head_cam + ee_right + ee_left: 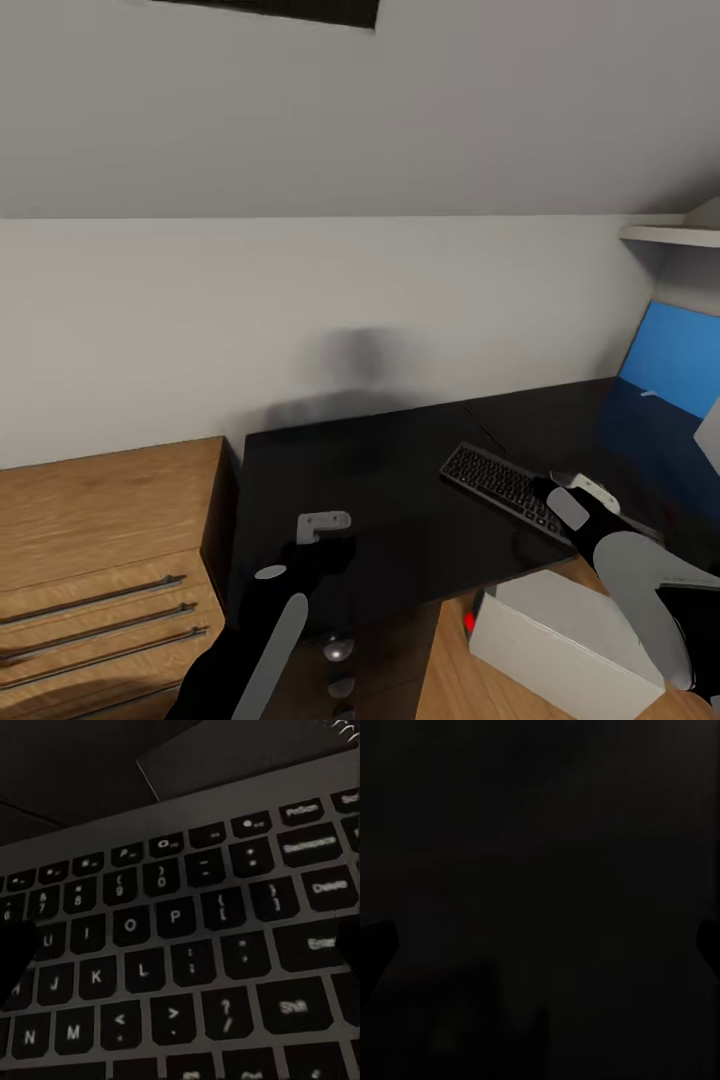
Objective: In the bedroom, organize the workspace by keeping the computer under the desk, ensuring the monitor is on the desk, placing the keyboard on the desk next to the monitor, placing the mouse on the desk next to the keyboard, moving the folder from the swivel chair onto the desk next to the mouse, stacking the notebook on top of the folder with the pen on top of the notebook, and positioning the swivel chair next to the desk.
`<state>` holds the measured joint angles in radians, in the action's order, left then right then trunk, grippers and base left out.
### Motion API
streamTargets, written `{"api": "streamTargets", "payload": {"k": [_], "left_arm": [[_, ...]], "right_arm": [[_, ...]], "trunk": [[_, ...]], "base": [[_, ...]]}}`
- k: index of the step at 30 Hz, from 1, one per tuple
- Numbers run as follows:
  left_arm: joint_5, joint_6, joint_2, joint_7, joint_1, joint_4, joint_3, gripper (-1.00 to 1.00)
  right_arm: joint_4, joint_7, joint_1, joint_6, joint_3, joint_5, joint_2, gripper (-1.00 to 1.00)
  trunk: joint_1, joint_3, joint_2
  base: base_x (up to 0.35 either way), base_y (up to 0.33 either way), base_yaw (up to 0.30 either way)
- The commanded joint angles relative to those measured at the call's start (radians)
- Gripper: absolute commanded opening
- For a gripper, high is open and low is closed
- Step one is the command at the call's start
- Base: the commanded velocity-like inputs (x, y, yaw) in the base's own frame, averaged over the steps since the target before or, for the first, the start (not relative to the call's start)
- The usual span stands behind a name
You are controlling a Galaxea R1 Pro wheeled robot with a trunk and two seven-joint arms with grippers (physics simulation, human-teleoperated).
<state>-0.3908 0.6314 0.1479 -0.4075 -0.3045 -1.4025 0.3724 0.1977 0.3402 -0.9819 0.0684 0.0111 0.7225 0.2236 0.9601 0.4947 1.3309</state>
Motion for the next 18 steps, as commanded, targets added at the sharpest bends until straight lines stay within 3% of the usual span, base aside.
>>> {"api": "streamTargets", "payload": {"k": [1, 18], "left_arm": [[-0.011, 0.002, 0.000, -0.010, -0.001, -0.001, 0.002, 1.00], [-0.011, 0.002, 0.001, -0.010, -0.001, -0.001, 0.005, 1.00]], "right_arm": [[0.012, 0.006, 0.000, 0.003, 0.001, 0.000, 0.000, 1.00], [0.156, 0.013, 0.012, -0.005, 0.004, -0.021, -0.010, 1.00]], "trunk": [[-0.004, -0.002, -0.007], [-0.069, -0.055, -0.126]], "base": [[0.000, 0.000, 0.000], [0.000, 0.000, 0.000]]}}
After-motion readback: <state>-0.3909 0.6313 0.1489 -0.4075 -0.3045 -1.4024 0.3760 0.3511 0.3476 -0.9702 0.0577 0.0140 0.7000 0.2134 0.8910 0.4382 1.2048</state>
